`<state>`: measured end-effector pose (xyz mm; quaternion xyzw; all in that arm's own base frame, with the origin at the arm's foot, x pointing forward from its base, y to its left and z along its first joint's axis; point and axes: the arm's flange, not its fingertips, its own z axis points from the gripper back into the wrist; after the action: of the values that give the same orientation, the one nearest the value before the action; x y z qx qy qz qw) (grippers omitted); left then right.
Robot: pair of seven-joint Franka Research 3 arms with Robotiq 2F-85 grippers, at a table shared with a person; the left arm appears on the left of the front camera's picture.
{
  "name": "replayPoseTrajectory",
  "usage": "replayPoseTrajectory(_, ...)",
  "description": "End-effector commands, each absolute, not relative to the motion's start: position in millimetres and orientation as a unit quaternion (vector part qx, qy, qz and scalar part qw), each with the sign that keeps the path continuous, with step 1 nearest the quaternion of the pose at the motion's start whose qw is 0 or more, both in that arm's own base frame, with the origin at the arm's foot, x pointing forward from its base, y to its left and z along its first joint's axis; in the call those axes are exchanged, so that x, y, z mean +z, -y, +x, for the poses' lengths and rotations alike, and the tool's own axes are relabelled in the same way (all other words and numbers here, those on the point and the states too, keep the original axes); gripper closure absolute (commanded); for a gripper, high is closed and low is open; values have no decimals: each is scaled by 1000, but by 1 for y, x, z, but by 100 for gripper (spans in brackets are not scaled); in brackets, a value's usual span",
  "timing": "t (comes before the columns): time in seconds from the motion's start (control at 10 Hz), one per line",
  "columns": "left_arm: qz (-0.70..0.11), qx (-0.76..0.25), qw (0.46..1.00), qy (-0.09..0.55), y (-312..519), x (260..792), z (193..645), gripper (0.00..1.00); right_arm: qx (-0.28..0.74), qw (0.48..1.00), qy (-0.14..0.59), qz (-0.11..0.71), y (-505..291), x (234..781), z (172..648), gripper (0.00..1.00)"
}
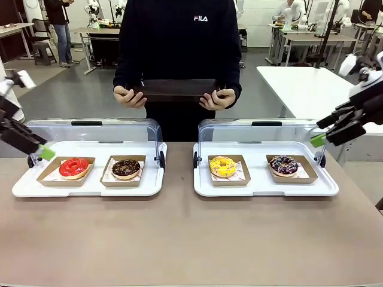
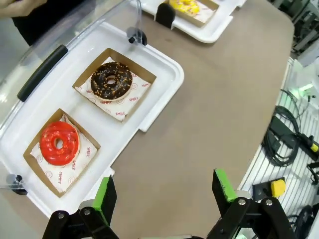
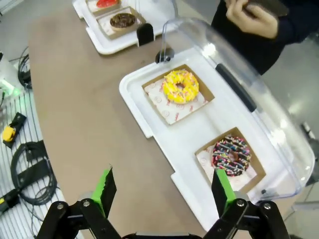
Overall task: Provide the desired donut to the person.
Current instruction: Pick up and lift the Paper togo box containing the Donut pointed at by the person.
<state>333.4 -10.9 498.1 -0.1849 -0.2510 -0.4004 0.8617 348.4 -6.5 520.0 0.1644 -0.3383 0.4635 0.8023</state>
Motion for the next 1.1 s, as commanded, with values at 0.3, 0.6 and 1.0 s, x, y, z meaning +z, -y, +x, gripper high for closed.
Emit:
replayPoseTrajectory(0.3, -190, -410, 834, 317, -37, 506, 295, 0, 429, 789, 390, 204, 33, 543, 324, 0)
replayPoseTrajectory(0.6, -178, -406, 829, 340, -48, 518, 281, 0, 415, 789, 404, 202, 46, 544, 317, 0)
replayPoseTrajectory(1.0, -181, -397, 828, 352, -56, 521, 274, 0, 412, 792, 412, 186, 56, 543, 316, 0)
